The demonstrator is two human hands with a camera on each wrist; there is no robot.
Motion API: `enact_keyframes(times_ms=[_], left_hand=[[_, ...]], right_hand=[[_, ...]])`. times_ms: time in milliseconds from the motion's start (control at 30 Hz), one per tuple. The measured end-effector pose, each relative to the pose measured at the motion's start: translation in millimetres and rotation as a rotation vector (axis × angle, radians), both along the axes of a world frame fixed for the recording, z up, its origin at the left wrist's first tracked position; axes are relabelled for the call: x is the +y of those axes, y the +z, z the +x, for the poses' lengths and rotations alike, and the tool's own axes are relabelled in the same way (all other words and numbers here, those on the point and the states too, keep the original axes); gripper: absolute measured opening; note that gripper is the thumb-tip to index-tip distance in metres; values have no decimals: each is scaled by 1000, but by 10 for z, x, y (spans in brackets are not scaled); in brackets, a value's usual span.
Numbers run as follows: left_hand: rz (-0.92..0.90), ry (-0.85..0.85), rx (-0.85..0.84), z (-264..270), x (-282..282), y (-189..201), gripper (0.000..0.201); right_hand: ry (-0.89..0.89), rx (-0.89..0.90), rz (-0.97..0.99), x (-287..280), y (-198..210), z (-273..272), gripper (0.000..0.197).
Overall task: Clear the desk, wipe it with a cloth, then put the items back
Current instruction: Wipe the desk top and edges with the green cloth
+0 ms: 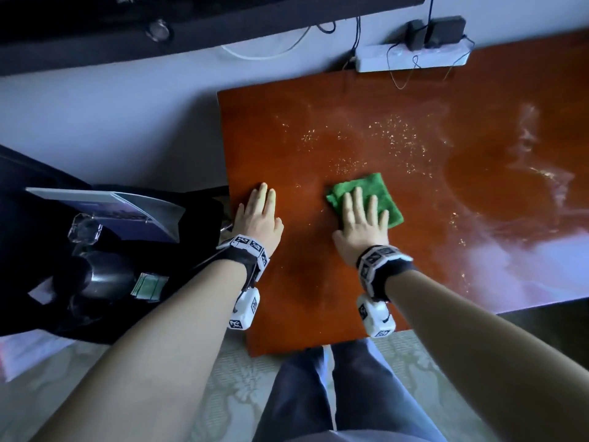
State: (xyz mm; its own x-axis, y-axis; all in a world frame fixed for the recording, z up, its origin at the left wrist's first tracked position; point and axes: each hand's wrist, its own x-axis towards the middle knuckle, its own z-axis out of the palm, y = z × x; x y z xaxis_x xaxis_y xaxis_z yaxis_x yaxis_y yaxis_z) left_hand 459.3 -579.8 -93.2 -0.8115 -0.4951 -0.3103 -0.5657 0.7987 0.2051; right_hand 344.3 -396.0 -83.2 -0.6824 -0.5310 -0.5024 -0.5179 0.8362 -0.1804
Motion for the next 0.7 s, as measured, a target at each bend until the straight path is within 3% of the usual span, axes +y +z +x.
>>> enact_keyframes(times_ms=[100,200,367,500,567,700], left_hand=[[-4,7,-22,-76,-60,11,63],[-2,23,-48,-184,-116,36,63],[17,98,-67,-406,-179,49,62],[26,151,-99,-567,-134,4,69],[27,173,-107,-623,-114,-16,70],[37,200,-87,-693,-119,-45,71]], right_hand=[[142,-34,-28,-217,-2,154,79],[181,-26,-48,-107,-36,-145,77],[-199,-4,-27,324,-18,-1191,75],[-291,-44,6,282,35,-1483,75],[-235,-21,1,114,8,-1386,78],[137,3,-56,-359,5,-915,83]])
